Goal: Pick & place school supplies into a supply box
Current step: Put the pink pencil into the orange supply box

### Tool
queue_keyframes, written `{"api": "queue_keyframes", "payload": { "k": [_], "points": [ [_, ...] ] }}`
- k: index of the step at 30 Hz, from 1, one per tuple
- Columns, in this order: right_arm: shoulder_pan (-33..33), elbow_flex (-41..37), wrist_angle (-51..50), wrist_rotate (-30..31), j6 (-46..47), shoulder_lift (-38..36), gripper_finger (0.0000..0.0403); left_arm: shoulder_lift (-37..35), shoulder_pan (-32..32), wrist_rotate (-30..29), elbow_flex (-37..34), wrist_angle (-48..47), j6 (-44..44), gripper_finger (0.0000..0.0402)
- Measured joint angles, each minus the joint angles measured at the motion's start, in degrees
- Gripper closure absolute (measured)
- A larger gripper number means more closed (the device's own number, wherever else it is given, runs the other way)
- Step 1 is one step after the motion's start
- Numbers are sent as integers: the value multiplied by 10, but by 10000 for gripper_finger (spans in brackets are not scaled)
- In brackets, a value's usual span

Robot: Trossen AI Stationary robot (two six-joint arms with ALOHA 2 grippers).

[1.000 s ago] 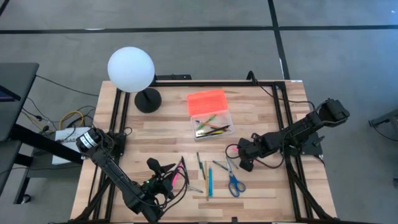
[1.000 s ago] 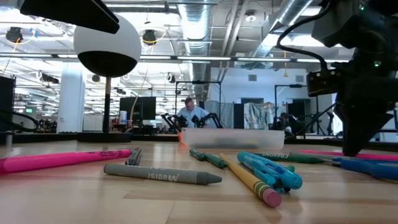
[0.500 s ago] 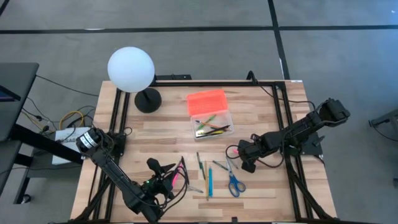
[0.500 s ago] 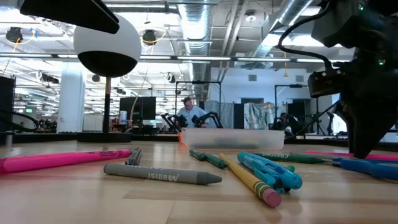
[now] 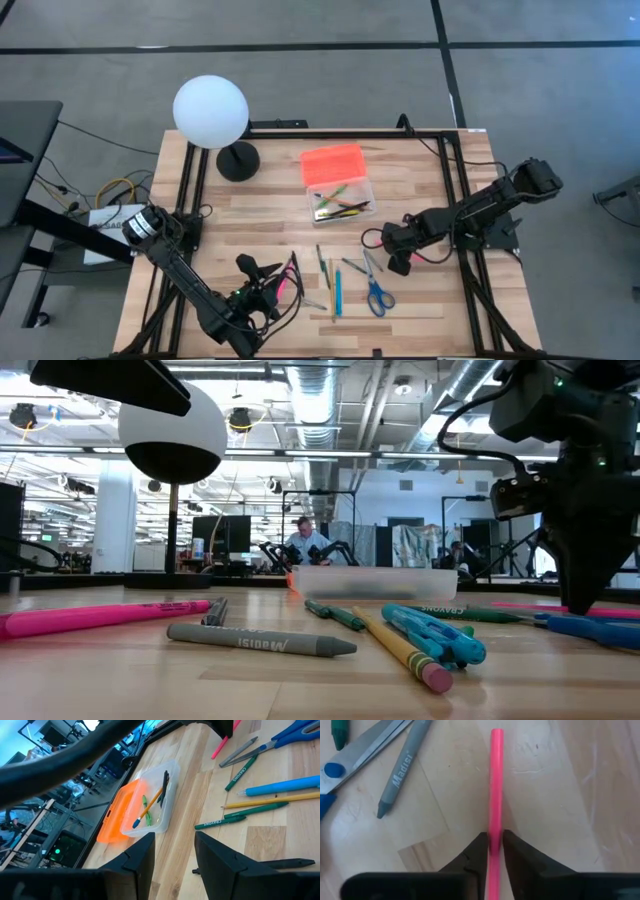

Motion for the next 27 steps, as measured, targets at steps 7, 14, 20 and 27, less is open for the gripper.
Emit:
{"api": "queue_keyframes", "payload": {
  "k": [7,14,20,27],
  "points": [
    [0,0,-1,8,-16,0,392,0,0,0,0,0,0,268],
    [0,0,0,12,-36,-1,394,0,0,0,0,0,0,268],
    [1,0,0,20,-73,-1,395,0,0,0,0,0,0,268],
    [21,10,0,53,-131,2,400,0,0,0,0,0,0,268]
  ]
}}
